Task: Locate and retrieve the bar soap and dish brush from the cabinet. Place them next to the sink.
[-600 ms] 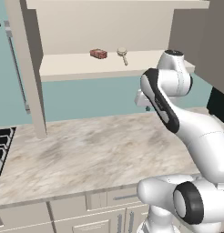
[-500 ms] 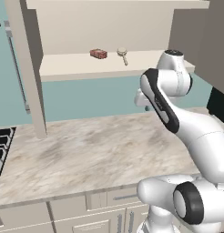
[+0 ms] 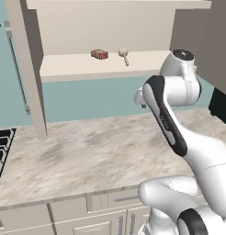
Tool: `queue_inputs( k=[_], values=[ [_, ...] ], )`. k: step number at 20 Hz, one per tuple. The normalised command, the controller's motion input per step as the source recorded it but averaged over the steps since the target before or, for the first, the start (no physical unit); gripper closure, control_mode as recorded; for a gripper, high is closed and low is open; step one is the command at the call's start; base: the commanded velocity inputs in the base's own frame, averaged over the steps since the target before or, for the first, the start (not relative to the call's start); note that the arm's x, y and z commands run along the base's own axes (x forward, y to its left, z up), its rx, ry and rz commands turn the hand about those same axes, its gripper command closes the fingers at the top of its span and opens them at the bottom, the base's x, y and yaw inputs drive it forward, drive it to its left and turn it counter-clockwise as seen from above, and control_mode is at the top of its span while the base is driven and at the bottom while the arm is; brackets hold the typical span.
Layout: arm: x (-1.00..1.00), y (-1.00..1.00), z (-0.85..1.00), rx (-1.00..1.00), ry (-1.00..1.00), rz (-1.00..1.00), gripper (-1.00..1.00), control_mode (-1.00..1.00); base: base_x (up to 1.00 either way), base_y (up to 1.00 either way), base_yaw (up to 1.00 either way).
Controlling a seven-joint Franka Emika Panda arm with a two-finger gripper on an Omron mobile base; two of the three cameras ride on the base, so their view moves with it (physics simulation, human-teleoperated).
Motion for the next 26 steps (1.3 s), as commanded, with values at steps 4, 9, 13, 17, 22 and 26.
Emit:
queue_inputs(
  k=[4, 9, 13, 17, 22, 26],
  values=[
    [-0.3, 0.25, 0.47, -0.01, -0.39, -0.07, -1.0, -1.0, 0.0, 0.0, 0.0],
    [-0.1, 0.25, 0.51, -0.03, -0.34, -0.04, -1.0, -1.0, 0.0, 0.0, 0.0],
    [0.0, 0.17, 0.6, -0.04, -0.21, -0.12, -1.0, -1.0, 0.0, 0.0, 0.0],
    [0.02, 0.0, 0.42, 0.0, -0.06, -0.08, -1.0, -1.0, 0.0, 0.0, 0.0],
    [0.14, 0.0, 0.46, 0.0, 0.0, -0.03, -1.0, -1.0, 0.0, 0.0, 0.0],
    [0.22, 0.02, 0.42, 0.0, -0.01, 0.02, -1.0, -1.0, 0.0, 0.0, 0.0]
  ],
)
